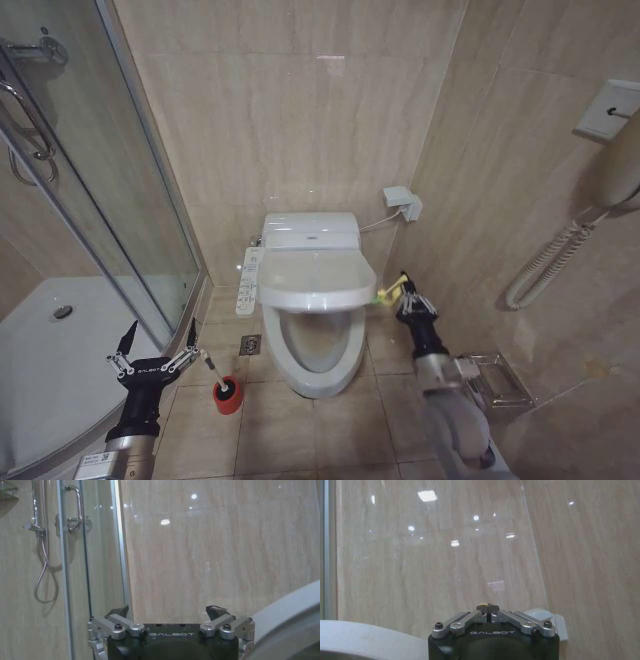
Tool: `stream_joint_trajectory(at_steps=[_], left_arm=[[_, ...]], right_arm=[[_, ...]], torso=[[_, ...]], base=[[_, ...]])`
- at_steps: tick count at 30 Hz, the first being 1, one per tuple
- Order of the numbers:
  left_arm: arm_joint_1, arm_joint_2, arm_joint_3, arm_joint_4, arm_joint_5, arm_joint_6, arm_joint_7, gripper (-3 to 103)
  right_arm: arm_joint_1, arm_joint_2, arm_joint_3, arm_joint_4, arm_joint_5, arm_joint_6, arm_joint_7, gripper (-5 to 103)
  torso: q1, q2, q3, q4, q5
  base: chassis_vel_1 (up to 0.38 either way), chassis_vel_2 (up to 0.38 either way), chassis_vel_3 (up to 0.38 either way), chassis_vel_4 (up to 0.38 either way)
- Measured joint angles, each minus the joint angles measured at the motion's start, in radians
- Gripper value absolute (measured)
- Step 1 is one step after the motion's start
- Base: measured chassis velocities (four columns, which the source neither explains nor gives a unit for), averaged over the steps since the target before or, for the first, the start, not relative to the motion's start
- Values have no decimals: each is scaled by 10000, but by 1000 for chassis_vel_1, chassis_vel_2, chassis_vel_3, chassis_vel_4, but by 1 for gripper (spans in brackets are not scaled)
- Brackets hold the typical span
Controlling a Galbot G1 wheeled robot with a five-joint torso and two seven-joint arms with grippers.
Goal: Open the toilet lid, clean the toilet bowl with a toilet brush, close the toilet lid, and flush.
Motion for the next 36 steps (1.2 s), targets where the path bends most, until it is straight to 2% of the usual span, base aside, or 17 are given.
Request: stream_joint_trajectory(at_steps=[14,22,30,32,36], left_arm=[[0,0,0,0,0,0,0,100],[1,0,0,0,0,0,0,100],[-1,0,0,-1,0,0,0,100],[-3,0,1,-1,0,0,1,100],[-2,0,0,0,0,0,0,100]], right_arm=[[1986,-247,-99,-904,209,-703,-50,1],[2363,-204,-205,-1188,249,-787,-98,1],[2575,-149,-160,-1316,225,-756,-74,1],[2470,-218,6,-1162,218,-754,-65,1],[2586,-383,76,-1208,286,-760,-39,1]], torso=[[0,0,-1,2,-1],[-4,1,-2,0,-1],[-2,1,-1,4,3],[9,-1,3,-3,-1],[9,-2,2,2,-3]], base=[[0,0,0,0],[-10,24,36,-14],[-188,107,185,-105],[-181,133,172,-125],[-84,103,44,-63]])
